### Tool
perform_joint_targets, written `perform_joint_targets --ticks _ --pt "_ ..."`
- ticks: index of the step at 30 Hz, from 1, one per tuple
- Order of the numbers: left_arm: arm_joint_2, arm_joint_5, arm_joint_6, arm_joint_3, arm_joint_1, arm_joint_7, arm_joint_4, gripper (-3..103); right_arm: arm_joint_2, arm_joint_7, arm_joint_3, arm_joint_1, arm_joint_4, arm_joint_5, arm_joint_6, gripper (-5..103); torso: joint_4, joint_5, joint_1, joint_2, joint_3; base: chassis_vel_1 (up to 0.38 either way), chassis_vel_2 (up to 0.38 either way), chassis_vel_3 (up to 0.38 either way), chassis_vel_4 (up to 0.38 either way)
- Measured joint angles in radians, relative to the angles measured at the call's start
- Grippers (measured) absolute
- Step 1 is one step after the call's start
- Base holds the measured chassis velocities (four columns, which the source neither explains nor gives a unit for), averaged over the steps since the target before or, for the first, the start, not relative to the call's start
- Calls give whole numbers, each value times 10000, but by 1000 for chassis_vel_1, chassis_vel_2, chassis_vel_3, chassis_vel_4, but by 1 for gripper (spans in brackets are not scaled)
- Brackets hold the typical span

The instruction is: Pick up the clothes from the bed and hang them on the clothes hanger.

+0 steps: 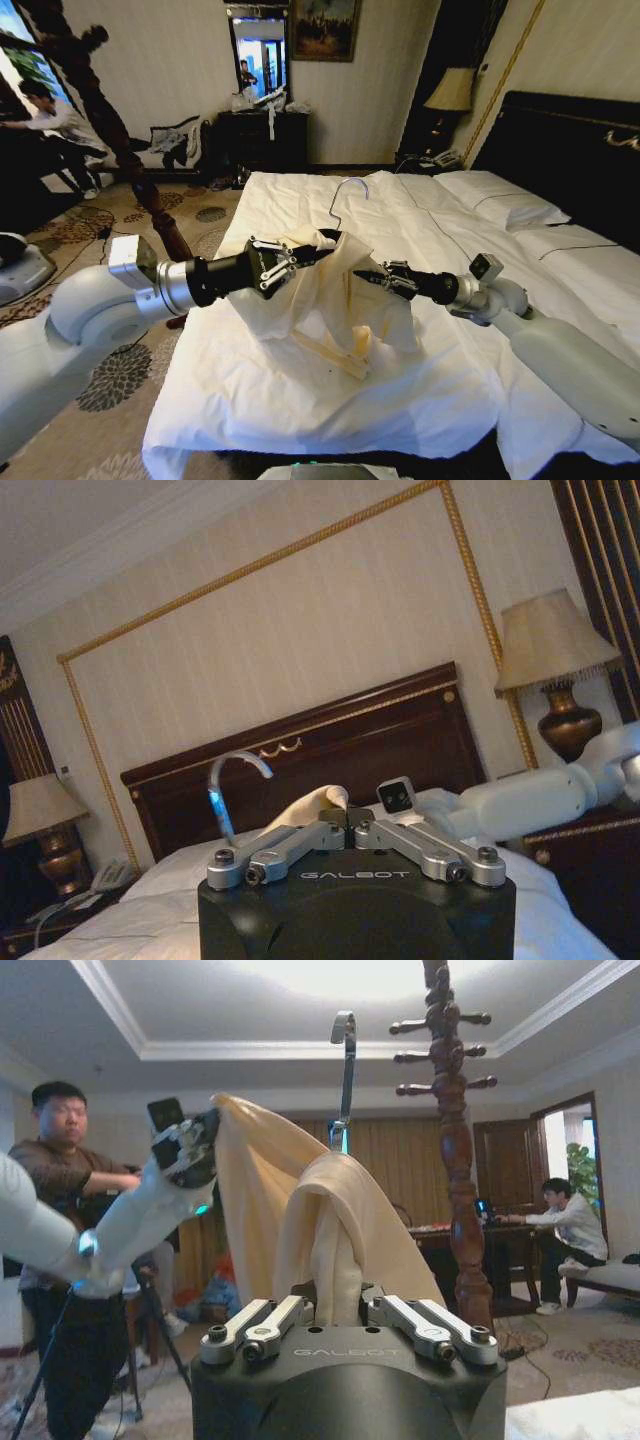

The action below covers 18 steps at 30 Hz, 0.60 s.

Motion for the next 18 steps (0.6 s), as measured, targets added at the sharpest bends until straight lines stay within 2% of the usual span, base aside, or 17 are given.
perform_joint_targets --ticks 7,18 --pt "267 446 -194 -389 -49 1041 750 0 -34 -488 184 -17 -370 -759 -2 16 0 -1 0 0 0 0 0 0 0" --pt "319 816 -416 -1030 -368 2120 2172 0 -163 -905 354 264 -854 -597 1 16 0 -2 0 0 0 0 0 0 0"
